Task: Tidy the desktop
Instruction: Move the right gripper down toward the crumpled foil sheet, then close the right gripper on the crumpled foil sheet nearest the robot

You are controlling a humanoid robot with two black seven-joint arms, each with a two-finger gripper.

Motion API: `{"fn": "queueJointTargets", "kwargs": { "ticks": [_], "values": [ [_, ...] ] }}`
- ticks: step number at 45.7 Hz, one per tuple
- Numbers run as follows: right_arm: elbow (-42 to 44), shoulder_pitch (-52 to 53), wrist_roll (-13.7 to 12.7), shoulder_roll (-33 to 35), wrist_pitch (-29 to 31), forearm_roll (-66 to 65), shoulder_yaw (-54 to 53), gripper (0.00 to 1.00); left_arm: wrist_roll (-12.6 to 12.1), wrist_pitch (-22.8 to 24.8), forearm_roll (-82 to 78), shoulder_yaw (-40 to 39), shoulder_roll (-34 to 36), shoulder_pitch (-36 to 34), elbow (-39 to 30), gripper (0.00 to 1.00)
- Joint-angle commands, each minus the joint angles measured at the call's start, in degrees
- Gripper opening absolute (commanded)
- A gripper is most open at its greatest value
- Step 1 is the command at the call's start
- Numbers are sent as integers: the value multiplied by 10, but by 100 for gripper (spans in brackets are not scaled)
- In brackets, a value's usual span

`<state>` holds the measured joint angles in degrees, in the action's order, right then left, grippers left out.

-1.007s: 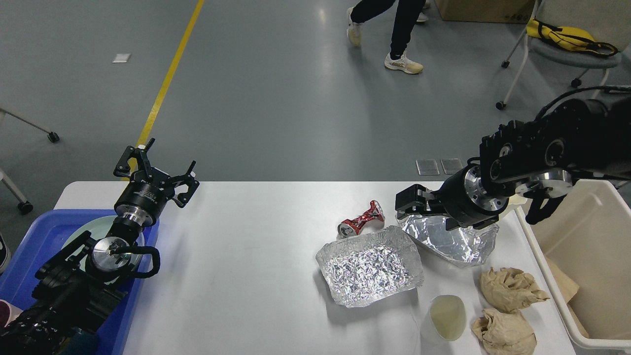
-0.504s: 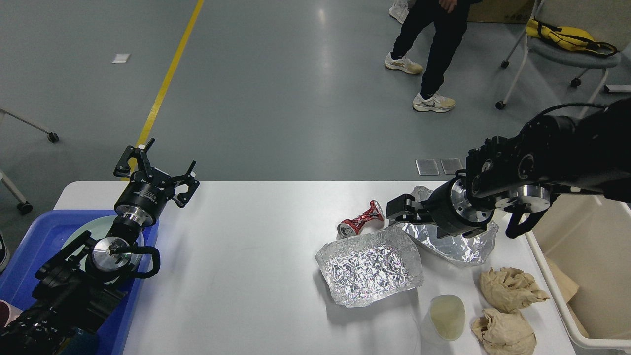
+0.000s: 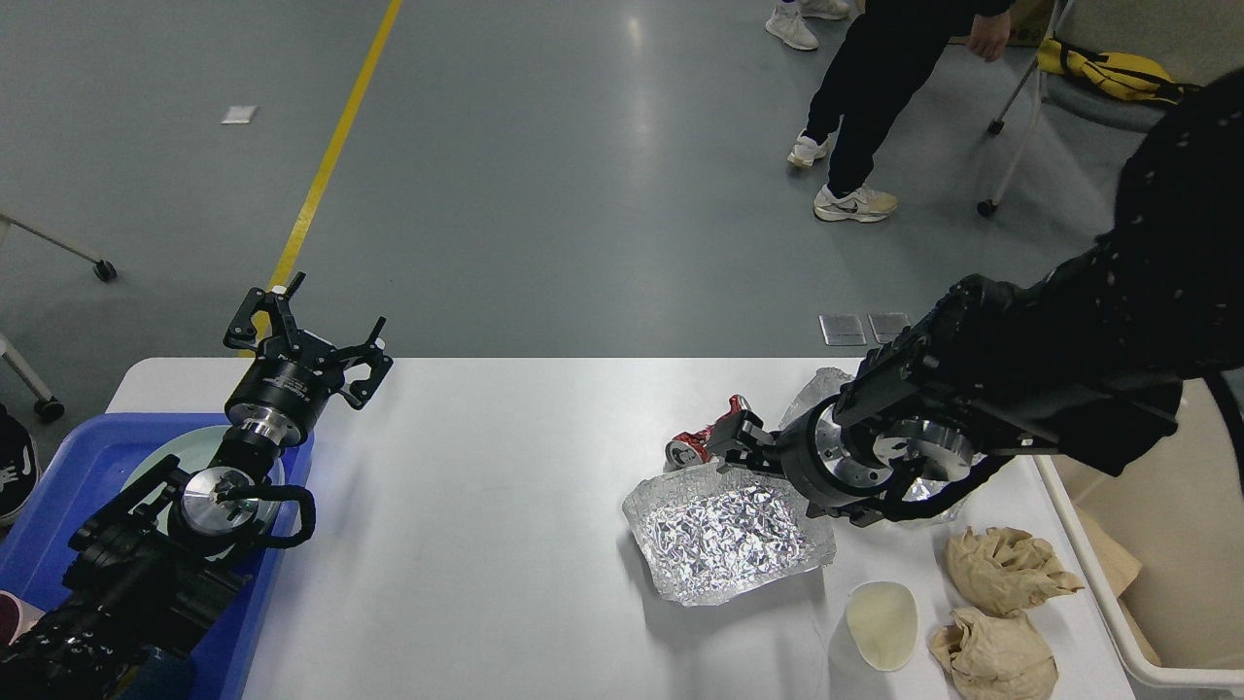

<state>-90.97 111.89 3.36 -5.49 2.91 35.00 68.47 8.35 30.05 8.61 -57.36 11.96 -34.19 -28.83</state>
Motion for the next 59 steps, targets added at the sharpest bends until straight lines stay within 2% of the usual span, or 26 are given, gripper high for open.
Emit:
{"fn": "queueJointTargets", "kwargs": {
  "ticks": [1,10,23,39,59],
  "values": [
    [-3,-21,-24,-19,-36,30,-12,100,0,0,1,1,0,0,0,96],
    [-11,-32,-27,-48,-52,83,-37,100,0,-1,0,1,-1,0,0,96],
    [-14,-74,-26,-68,-171,125,-77,100,0,0,0,1,-1,0,0,96],
    [-21,-82,-24,-72,-218,126,-79,100,0,0,0,0,0,0,0,96],
    [-37,-84,-24,-72,-223,126,-99,100,0,2,0,0,-1,0,0,96]
  ]
}}
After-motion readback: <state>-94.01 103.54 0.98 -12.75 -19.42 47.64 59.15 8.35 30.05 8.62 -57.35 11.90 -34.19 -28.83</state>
